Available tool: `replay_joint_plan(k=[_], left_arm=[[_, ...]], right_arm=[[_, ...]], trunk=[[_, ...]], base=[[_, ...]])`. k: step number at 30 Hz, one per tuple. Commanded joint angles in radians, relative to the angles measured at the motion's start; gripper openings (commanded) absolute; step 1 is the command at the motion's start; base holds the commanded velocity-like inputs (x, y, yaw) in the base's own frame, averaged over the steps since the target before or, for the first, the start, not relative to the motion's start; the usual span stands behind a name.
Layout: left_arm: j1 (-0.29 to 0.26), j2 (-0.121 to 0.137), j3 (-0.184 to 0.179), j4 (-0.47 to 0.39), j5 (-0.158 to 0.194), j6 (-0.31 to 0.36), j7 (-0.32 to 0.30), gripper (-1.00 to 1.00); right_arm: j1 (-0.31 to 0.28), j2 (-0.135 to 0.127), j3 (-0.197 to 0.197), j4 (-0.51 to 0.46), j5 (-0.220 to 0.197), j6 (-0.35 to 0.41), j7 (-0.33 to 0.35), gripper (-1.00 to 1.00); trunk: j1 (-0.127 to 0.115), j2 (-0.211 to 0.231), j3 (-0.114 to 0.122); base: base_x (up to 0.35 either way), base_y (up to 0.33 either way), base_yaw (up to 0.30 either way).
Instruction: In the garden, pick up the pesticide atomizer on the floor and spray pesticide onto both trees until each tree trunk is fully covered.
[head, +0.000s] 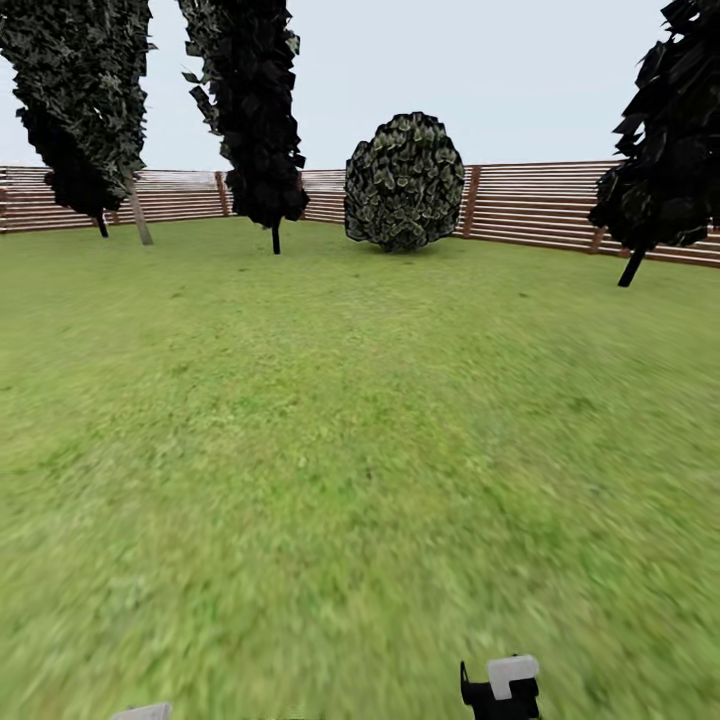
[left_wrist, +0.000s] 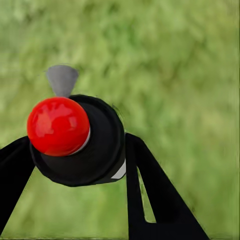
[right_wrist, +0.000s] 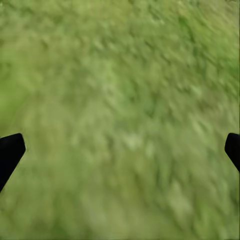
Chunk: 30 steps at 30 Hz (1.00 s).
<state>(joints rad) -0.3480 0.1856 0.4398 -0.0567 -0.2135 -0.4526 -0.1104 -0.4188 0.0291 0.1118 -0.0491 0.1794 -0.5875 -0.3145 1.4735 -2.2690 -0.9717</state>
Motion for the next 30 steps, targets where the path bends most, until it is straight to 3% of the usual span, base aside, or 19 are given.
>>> replay_joint_plan(k=[1, 30], left_arm=[[0.0, 0.0, 0.0, 0.0, 0.0, 0.0, 0.0, -1.0], [0.0, 0.0, 0.0, 0.0, 0.0, 0.0, 0.0, -1.0]], right_arm=[[0.0, 0.0, 0.0, 0.0, 0.0, 0.0, 0.0, 1.0], [0.0, 0.0, 0.0, 0.0, 0.0, 0.0, 0.0, 1.0]], trunk=[[0.0, 0.0, 0.0], [0.0, 0.0, 0.0]], base=[[0.0, 0.0, 0.28], [0.0, 0.0, 0.28]])
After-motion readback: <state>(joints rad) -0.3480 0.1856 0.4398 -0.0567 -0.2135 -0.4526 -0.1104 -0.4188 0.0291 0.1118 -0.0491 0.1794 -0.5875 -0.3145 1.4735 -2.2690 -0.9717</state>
